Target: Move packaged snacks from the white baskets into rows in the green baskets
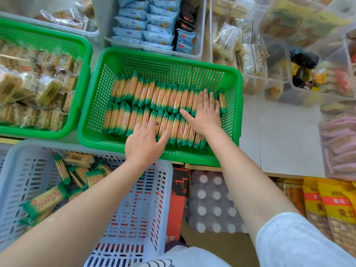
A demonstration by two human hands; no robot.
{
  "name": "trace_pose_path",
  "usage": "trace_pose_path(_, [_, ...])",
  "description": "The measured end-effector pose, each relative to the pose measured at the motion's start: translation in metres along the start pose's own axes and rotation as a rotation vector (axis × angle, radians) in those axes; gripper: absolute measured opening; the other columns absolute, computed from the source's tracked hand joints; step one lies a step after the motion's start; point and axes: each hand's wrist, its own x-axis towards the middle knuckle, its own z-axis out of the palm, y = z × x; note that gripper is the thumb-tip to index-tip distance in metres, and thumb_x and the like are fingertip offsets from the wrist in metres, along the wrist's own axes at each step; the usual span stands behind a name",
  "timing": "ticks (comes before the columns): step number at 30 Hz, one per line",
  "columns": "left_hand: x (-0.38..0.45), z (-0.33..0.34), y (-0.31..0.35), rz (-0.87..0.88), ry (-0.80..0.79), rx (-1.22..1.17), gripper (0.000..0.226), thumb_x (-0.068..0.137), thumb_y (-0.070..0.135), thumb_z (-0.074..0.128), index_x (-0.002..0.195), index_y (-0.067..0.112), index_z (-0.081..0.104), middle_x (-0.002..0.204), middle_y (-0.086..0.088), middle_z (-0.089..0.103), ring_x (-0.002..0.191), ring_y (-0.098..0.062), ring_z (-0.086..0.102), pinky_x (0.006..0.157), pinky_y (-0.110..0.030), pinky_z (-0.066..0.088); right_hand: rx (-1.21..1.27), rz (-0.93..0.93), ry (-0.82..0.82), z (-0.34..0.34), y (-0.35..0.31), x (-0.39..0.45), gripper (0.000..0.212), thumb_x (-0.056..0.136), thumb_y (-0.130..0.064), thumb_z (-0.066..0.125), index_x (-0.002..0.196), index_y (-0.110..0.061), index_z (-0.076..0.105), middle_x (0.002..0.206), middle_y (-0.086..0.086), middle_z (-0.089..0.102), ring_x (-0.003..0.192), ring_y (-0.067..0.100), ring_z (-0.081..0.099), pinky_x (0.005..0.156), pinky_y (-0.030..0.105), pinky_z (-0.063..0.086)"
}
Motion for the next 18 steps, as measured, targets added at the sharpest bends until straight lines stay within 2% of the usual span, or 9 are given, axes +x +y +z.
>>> trace_pose_path(4, [0.0, 0.001, 0.0, -0.002, -0.002, 0.005, 0.055, 0.099, 0.06, 0.031, 0.138, 0.024, 0.045, 0.137, 0.001, 0.054, 0.133, -0.021, 0.041, 0.087, -0.039, 0.048, -0.001, -0.029, 0.063, -0.014, 0.005, -0.006, 0.094, 0.095, -0.076, 0.017, 0.161, -0.01, 0.004, 0.169, 0.009, -0.003, 0.155, 0.027, -0.003, 0.124, 0.045, -0.002])
trace_pose_path(6, [0.0, 0.001, 0.0, 0.002, -0.006, 0.004, 0.055, 0.099, 0.06, 0.032, 0.138, 0.024, 0.045, 0.138, 0.001, 0.054, 0.134, -0.021, 0.041, 0.088, -0.039, 0.048, 0.012, 0.018, 0.134, -0.018, 0.011, -0.006, 0.091, 0.097, -0.073, 0.017, 0.161, -0.009, 0.007, 0.168, 0.012, -0.001, 0.155, 0.028, -0.004, 0.123, 0.043, -0.007])
trace_pose_path(9, [-0.001, 0.001, -0.001, 0.002, -0.005, 0.004, 0.055, 0.099, 0.059, 0.032, 0.139, 0.023, 0.045, 0.139, 0.001, 0.054, 0.136, -0.022, 0.039, 0.09, -0.039, 0.048, 0.12, 0.104, 0.064, -0.01, 0.014, -0.012, 0.095, 0.096, -0.074, 0.022, 0.16, -0.007, -0.003, 0.167, 0.016, -0.013, 0.154, 0.029, -0.016, 0.122, 0.042, -0.011])
trace_pose_path(13, [-0.001, 0.001, 0.0, 0.001, 0.007, 0.006, 0.056, 0.099, 0.059, 0.031, 0.138, 0.023, 0.046, 0.138, 0.0, 0.054, 0.135, -0.022, 0.04, 0.089, -0.04, 0.047, 0.126, 0.073, 0.04, 0.009, 0.004, -0.023, 0.105, 0.092, -0.078, 0.026, 0.158, -0.008, -0.016, 0.163, 0.017, -0.025, 0.149, 0.032, -0.028, 0.117, 0.041, -0.019])
trace_pose_path(18, [-0.001, 0.002, 0.0, 0.007, 0.014, 0.018, 0.055, 0.099, 0.059, 0.031, 0.137, 0.022, 0.047, 0.134, 0.0, 0.056, 0.128, -0.021, 0.044, 0.085, -0.038, 0.046, 0.102, 0.077, 0.01, 0.006, 0.008, -0.018, 0.103, 0.091, -0.081, 0.02, 0.157, -0.013, -0.02, 0.163, 0.015, -0.027, 0.149, 0.033, -0.028, 0.121, 0.045, -0.015])
